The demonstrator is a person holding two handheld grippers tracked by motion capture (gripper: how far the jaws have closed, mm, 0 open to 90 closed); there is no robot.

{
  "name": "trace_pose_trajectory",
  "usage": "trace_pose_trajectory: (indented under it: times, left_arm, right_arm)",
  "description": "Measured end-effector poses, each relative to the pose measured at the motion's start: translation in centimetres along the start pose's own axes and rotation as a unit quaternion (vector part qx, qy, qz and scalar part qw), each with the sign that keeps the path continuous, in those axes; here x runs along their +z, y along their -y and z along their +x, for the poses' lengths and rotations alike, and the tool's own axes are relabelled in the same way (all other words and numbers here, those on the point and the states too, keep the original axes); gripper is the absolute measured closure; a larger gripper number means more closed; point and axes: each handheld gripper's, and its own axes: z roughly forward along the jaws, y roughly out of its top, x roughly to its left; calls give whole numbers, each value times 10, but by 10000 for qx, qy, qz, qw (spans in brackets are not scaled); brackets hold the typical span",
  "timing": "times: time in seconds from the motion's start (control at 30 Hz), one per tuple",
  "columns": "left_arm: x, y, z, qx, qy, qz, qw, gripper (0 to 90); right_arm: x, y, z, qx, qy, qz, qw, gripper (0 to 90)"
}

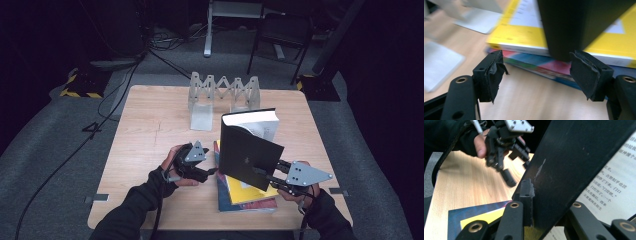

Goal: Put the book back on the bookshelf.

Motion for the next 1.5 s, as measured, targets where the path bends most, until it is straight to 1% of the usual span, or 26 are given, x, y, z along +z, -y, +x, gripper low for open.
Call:
trace_pose_trajectory:
  times: [0.03,0.07,0.1,0.13,0.2,0.23,0.3,0.33,0.47,0.63,0.67,0.77,0.8,0.87,0.9,0.93,1.0,1.03,1.07,1.1,1.13,1.17,1.33,1.4,1.43,1.5]
  left_arm:
    - [2,-1,-3,77,35,-33,10000,287]
    - [3,-3,-6,122,174,-107,9997,325]
    - [3,-3,-6,122,174,-107,9997,339]
    - [6,-6,-8,126,250,-204,9994,339]
    - [12,-13,-12,195,286,-249,9991,343]
    - [14,-16,-13,197,270,-332,9989,347]
    - [16,-20,-14,199,388,-456,9980,346]
    - [16,-22,-15,190,394,-523,9977,344]
    - [17,-25,-13,178,441,-567,9973,331]
    - [13,-28,-11,119,516,-786,9955,331]
    - [13,-28,-11,119,516,-786,9955,331]
    - [11,-32,-11,52,473,-957,9943,333]
    - [11,-32,-11,52,473,-957,9943,339]
    - [10,-34,-10,-7,463,-1073,9932,346]
    - [10,-34,-10,-7,463,-1073,9932,350]
    - [10,-35,-10,-27,458,-1115,9927,350]
    - [9,-36,-9,-40,412,-1162,9924,357]
    - [8,-37,-8,-51,410,-1198,9919,369]
    - [8,-38,-7,-75,445,-1240,9913,375]
    - [7,-38,-7,-58,426,-1267,9910,380]
    - [7,-39,-6,-36,405,-1274,9910,387]
    - [7,-39,-6,-45,425,-1292,9907,389]
    - [6,-42,-4,-54,527,-1362,9893,402]
    - [5,-43,-4,-43,552,-1360,9892,409]
    - [6,-44,-3,-51,594,-1384,9886,409]
    - [6,-45,-3,-64,643,-1408,9879,420]
  right_arm:
    - [0,1,0,8,2,-7,10000,755]
    - [0,2,1,21,-1,-5,10000,755]
    - [0,2,1,21,-1,-5,10000,755]
    - [-1,2,1,15,-2,7,10000,755]
    - [-2,5,3,57,-3,19,10000,756]
    - [-2,6,3,61,0,39,10000,753]
    - [-3,8,2,88,29,55,9999,750]
    - [-4,9,2,120,23,46,9999,750]
    - [-6,10,1,177,92,50,9998,741]
    - [-7,11,3,212,239,59,9995,714]
    - [-7,11,3,212,239,59,9995,714]
    - [-9,12,3,229,436,127,9987,673]
    - [-9,12,3,229,436,127,9987,673]
    - [-11,15,1,264,697,215,9970,612]
    - [-11,15,1,264,697,215,9970,612]
    - [-12,17,-1,303,827,249,9958,595]
    - [-15,20,-4,394,940,316,9943,504]
    - [-15,21,-6,432,1113,424,9919,480]
    - [-16,23,-9,497,1212,479,9902,462]
    - [-17,25,-13,649,1207,444,9896,430]
    - [-15,27,-16,755,1239,514,9881,390]
    - [-13,27,-19,782,1245,603,9873,358]
    - [0,32,-25,942,1015,695,9879,269]
    - [2,33,-26,975,976,720,9878,257]
    - [5,34,-26,1023,939,719,9877,245]
    - [9,35,-27,1012,913,766,9877,220]
